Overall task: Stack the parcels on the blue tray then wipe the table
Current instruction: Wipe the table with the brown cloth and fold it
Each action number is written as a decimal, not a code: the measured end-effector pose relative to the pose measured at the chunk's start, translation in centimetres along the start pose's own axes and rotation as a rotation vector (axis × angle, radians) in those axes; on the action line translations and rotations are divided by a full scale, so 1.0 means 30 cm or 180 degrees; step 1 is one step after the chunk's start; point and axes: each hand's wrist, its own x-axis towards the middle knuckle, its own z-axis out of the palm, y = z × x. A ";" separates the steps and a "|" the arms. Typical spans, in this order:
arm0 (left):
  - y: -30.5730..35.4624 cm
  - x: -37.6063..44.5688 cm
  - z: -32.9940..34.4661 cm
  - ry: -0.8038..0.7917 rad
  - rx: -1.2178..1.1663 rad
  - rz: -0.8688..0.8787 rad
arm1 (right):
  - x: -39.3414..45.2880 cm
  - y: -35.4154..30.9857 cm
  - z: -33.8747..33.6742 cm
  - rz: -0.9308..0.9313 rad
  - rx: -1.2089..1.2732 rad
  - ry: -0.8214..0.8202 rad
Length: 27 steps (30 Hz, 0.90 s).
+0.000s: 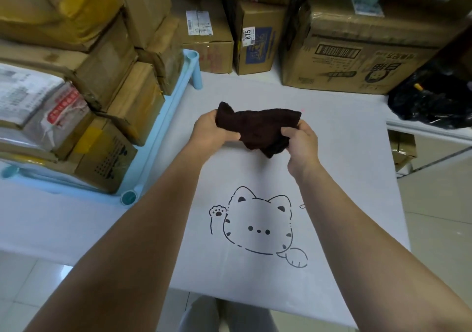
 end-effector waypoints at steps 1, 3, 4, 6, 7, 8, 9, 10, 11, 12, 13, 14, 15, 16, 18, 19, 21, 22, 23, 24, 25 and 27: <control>0.003 -0.017 0.004 -0.0034 0.0139 0.0041 | -0.005 -0.003 -0.008 -0.0008 -0.0045 0.0010; -0.038 -0.064 0.013 -0.0124 0.0458 -0.0075 | -0.023 0.032 -0.032 0.0060 -0.0327 -0.0012; -0.075 -0.093 0.018 -0.0185 0.0605 -0.0182 | -0.041 0.057 -0.048 0.0136 -0.0525 -0.0039; -0.165 -0.151 0.025 -0.0443 0.0905 -0.0383 | -0.075 0.127 -0.091 0.0333 -0.0983 -0.0100; -0.204 -0.176 0.026 -0.0590 0.1011 -0.0462 | -0.089 0.160 -0.111 0.0454 -0.1202 -0.0103; -0.231 -0.200 0.027 -0.0706 0.1088 -0.0529 | -0.103 0.185 -0.130 0.0577 -0.1377 -0.0090; -0.250 -0.219 0.028 -0.0780 0.1118 -0.0601 | -0.110 0.207 -0.146 0.0683 -0.1465 -0.0081; -0.262 -0.231 0.031 -0.0829 0.1128 -0.0676 | -0.116 0.221 -0.156 0.0770 -0.1490 -0.0081; -0.267 -0.237 0.033 -0.0847 0.1084 -0.0759 | -0.121 0.225 -0.158 0.0820 -0.1492 -0.0085; -0.265 -0.239 0.037 -0.0848 0.1040 -0.0823 | -0.123 0.223 -0.157 0.0859 -0.1524 -0.0076; -0.260 -0.236 0.040 -0.0834 0.0970 -0.0877 | -0.120 0.219 -0.152 0.0876 -0.1572 -0.0061; -0.252 -0.230 0.044 -0.0804 0.0902 -0.0906 | -0.115 0.214 -0.148 0.0878 -0.1609 -0.0046; -0.246 -0.218 0.049 -0.0739 0.0829 -0.0930 | -0.107 0.213 -0.144 0.0857 -0.1641 -0.0038; -0.240 -0.203 0.052 -0.0638 0.0809 -0.0929 | -0.096 0.210 -0.139 0.0811 -0.1695 -0.0033; -0.230 -0.172 0.062 -0.0347 0.0903 -0.0920 | -0.074 0.211 -0.135 0.0597 -0.1950 0.0013; -0.227 -0.158 0.070 -0.0184 0.1030 -0.0907 | -0.060 0.216 -0.135 0.0489 -0.2136 0.0042; -0.229 -0.141 0.087 0.0084 0.1407 -0.0923 | -0.037 0.233 -0.132 0.0387 -0.2504 0.0100; -0.226 -0.144 0.095 0.0208 0.1610 -0.0955 | -0.032 0.241 -0.131 0.0399 -0.2669 0.0140; -0.229 -0.141 0.102 0.0359 0.1787 -0.1006 | -0.021 0.253 -0.126 0.0447 -0.2776 0.0196; -0.229 -0.141 0.106 0.0525 0.1927 -0.1028 | -0.013 0.261 -0.124 0.0508 -0.2842 0.0286; -0.236 -0.135 0.109 0.0668 0.2032 -0.1028 | -0.005 0.268 -0.122 0.0572 -0.2905 0.0382; -0.241 -0.125 0.112 0.0791 0.2326 -0.0845 | -0.004 0.261 -0.119 0.0699 -0.3058 0.0522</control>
